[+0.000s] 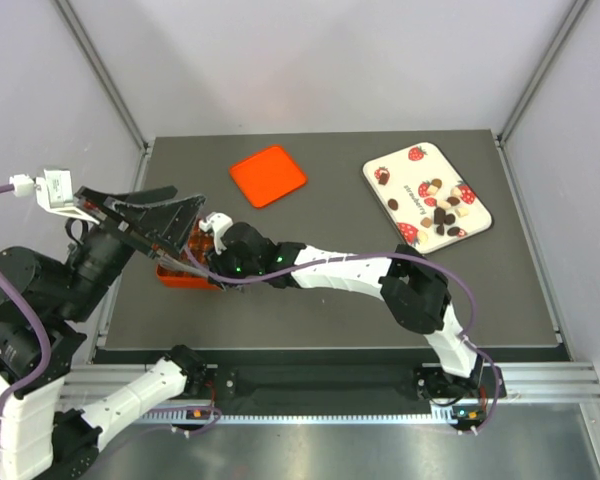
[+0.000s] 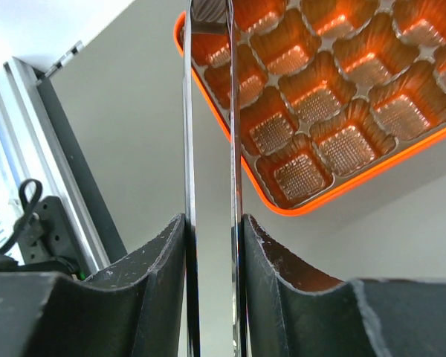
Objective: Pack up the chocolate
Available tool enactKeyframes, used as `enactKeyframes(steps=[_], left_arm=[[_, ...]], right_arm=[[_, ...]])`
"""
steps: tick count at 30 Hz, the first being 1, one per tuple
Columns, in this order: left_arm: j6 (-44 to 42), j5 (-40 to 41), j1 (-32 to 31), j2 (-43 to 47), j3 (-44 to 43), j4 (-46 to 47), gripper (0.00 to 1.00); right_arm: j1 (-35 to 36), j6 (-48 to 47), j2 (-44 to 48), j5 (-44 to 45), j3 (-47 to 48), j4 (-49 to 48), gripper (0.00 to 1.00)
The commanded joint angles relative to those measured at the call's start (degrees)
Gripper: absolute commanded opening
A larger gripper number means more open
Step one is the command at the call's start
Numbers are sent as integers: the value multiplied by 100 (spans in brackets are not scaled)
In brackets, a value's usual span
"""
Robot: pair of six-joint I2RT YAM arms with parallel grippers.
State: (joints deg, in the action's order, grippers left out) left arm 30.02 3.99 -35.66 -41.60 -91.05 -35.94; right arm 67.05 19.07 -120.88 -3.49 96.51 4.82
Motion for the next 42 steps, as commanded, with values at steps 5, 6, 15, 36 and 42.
enactKeyframes(steps=[5,6,15,36,42], left_arm=[[-75,76,15,100,218,483,97],[-75,93,15,109,227,483,97],[-102,76,6,56,245,501,98],[-40,-127,15,-146,61,466,98],[-40,-109,15,-278,104,298,98]], right_arm=[[177,-96,-111,-135,307,-218,31],[177,-96,-120,-135,298,-227,31],[177,-246,-85,41,395,-139,38],[-673,-413,1346,656,-579,-315,36],[-1727,-404,2612,928,-1853,-306,36]])
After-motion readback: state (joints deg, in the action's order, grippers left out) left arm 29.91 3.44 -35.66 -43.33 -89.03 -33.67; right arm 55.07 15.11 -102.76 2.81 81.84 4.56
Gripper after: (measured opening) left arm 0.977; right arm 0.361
